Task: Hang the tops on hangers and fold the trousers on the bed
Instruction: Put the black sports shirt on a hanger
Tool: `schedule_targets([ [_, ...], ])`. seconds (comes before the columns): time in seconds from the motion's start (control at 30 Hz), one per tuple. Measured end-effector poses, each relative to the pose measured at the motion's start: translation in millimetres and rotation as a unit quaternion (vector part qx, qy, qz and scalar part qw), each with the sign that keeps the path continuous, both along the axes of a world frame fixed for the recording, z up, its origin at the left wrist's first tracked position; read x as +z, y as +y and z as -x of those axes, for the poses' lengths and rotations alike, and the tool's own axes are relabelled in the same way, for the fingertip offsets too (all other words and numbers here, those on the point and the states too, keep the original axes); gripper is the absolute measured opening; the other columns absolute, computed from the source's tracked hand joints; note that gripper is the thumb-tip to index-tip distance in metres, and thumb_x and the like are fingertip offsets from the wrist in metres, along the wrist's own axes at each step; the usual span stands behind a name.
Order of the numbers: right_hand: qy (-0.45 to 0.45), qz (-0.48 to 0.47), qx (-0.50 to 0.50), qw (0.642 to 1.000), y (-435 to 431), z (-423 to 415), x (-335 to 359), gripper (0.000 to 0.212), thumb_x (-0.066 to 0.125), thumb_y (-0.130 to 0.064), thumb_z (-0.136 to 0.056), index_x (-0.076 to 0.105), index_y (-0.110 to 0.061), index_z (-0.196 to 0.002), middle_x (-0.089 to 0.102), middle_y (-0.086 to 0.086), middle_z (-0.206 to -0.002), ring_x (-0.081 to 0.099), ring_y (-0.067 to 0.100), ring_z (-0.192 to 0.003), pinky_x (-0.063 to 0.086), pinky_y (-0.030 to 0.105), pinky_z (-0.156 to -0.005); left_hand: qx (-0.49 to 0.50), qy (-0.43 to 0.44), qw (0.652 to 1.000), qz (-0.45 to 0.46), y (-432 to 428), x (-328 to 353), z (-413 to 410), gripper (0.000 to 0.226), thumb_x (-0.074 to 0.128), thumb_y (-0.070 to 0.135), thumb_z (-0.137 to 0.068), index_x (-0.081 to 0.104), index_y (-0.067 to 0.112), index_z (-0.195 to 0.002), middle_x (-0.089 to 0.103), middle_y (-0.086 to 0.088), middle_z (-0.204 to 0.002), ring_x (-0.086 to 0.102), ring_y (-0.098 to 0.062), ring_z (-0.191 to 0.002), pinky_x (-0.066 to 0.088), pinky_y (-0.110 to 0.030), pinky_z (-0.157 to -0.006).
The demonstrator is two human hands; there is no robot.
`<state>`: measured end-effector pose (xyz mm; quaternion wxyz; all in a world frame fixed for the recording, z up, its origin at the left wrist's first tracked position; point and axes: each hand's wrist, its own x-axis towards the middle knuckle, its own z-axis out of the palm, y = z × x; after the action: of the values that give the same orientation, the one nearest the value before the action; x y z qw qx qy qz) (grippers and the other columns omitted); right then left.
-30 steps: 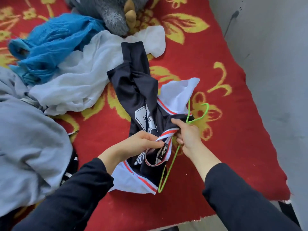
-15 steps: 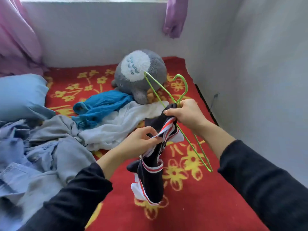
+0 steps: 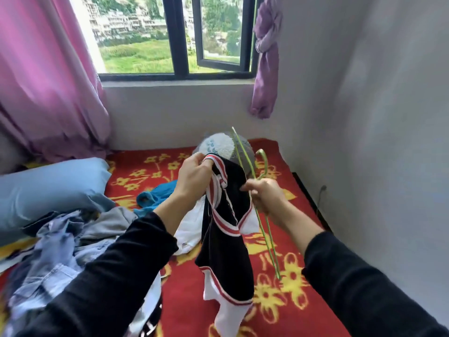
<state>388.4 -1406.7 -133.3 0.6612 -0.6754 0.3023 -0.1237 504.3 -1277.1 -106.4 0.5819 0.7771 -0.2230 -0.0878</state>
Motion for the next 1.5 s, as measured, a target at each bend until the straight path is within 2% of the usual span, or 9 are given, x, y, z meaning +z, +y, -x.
schedule_targets([
  [0.17,0.112,0.011,0.051,0.992,38.1,5.9,-61.0,0.025,0.051,-0.007,-0.086,0.04,-0.018,-0.066,0.034,0.0,-0.056,0.029,0.009,-0.039,0.021,0.017,-0.037,0.017,0.026,0.998,0.054,-5.9,3.6,0.6,0.028,0.051,0.028,-0.094,0.056,0.003,-0.081,0.052,-0.007,-0.073,0.048,-0.017,-0.067,0.04,-0.035,-0.064],
  [0.4,0.206,-0.183,0.151,0.949,32.7,6.1,-80.5,0.03,0.047,-0.037,-0.087,0.043,-0.023,-0.061,0.04,-0.006,-0.051,0.032,0.009,-0.044,0.023,0.02,-0.045,0.113,0.018,0.992,0.062,2.3,3.9,-15.3,0.038,0.063,0.043,-0.088,0.045,0.018,-0.064,0.038,0.003,-0.058,0.037,-0.016,-0.061,0.039,-0.034,-0.06],
  [0.6,0.245,-0.096,0.247,0.933,19.5,2.4,-68.8,0.009,0.046,-0.004,-0.086,0.053,-0.007,-0.082,0.054,0.004,-0.062,0.031,0.005,-0.042,0.02,0.014,-0.035,0.157,0.004,0.985,0.066,10.9,5.2,-25.2,0.036,0.05,0.042,-0.089,0.042,0.015,-0.066,0.041,-0.002,-0.059,0.04,-0.017,-0.058,0.036,-0.035,-0.057],
  [0.73,0.214,0.042,0.121,0.968,-26.8,-2.9,-27.0,0.024,0.054,-0.006,-0.088,0.044,-0.013,-0.068,0.038,0.001,-0.054,0.027,0.007,-0.039,0.018,0.015,-0.038,0.275,-0.13,0.951,-0.055,38.1,20.7,-51.2,0.043,0.044,0.029,-0.094,0.045,0.008,-0.056,0.056,-0.014,-0.063,0.045,-0.029,-0.065,0.03,-0.036,-0.062],
  [0.83,0.134,0.07,0.021,0.988,-67.3,-2.4,22.0,0.021,0.059,-0.009,-0.084,0.048,-0.014,-0.067,0.037,0.001,-0.056,0.029,0.007,-0.035,0.02,0.014,-0.038,0.297,-0.143,0.924,-0.194,67.0,18.0,-81.9,0.029,0.044,0.021,-0.09,0.063,-0.001,-0.088,0.066,-0.026,-0.095,0.058,-0.041,-0.091,0.041,-0.038,-0.076],
  [0.97,0.046,0.104,-0.03,0.993,-73.3,-7.4,72.0,0.01,0.064,-0.008,-0.076,0.056,-0.012,-0.074,0.041,0.002,-0.059,0.033,0.007,-0.036,0.023,0.014,-0.037,0.152,-0.182,0.881,-0.411,82.6,-5.3,-90.4,0.042,0.048,0.005,-0.08,0.049,0.016,-0.121,0.058,-0.018,-0.113,0.057,-0.041,-0.105,0.044,-0.041,-0.088],
  [1.07,0.015,0.135,-0.037,0.99,-64.7,-12.3,87.0,0.009,0.064,-0.004,-0.074,0.061,-0.003,-0.083,0.041,0.007,-0.059,0.034,0.011,-0.038,0.024,0.017,-0.036,0.051,-0.201,0.864,-0.459,70.6,-20.0,-80.4,0.035,0.049,0.005,-0.084,0.066,0.022,-0.109,0.058,-0.011,-0.12,0.057,-0.033,-0.111,0.043,-0.033,-0.09],
  [1.27,0.011,0.19,-0.07,0.979,-72.8,-7.5,90.9,0.011,0.065,-0.001,-0.075,0.067,0.005,-0.084,0.048,0.003,-0.054,0.039,0.003,-0.029,0.026,0.013,-0.031,-0.083,0.044,0.943,-0.32,47.9,-15.3,-58.4,0.027,0.041,-0.001,-0.079,0.053,0.018,-0.063,0.05,0.003,-0.053,0.047,-0.013,-0.045,0.037,-0.018,-0.042],
  [1.5,0.004,0.215,-0.111,0.97,-88.2,-0.8,92.8,0.014,0.065,-0.01,-0.078,0.057,-0.009,-0.067,0.046,-0.003,-0.049,0.04,0.003,-0.03,0.027,0.013,-0.032,-0.214,0.279,0.92,-0.172,47.4,-2.4,-31.0,0.016,0.038,0.001,-0.064,0.049,0.011,-0.066,0.043,-0.001,-0.056,0.04,-0.012,-0.042,0.036,-0.019,-0.041],
])
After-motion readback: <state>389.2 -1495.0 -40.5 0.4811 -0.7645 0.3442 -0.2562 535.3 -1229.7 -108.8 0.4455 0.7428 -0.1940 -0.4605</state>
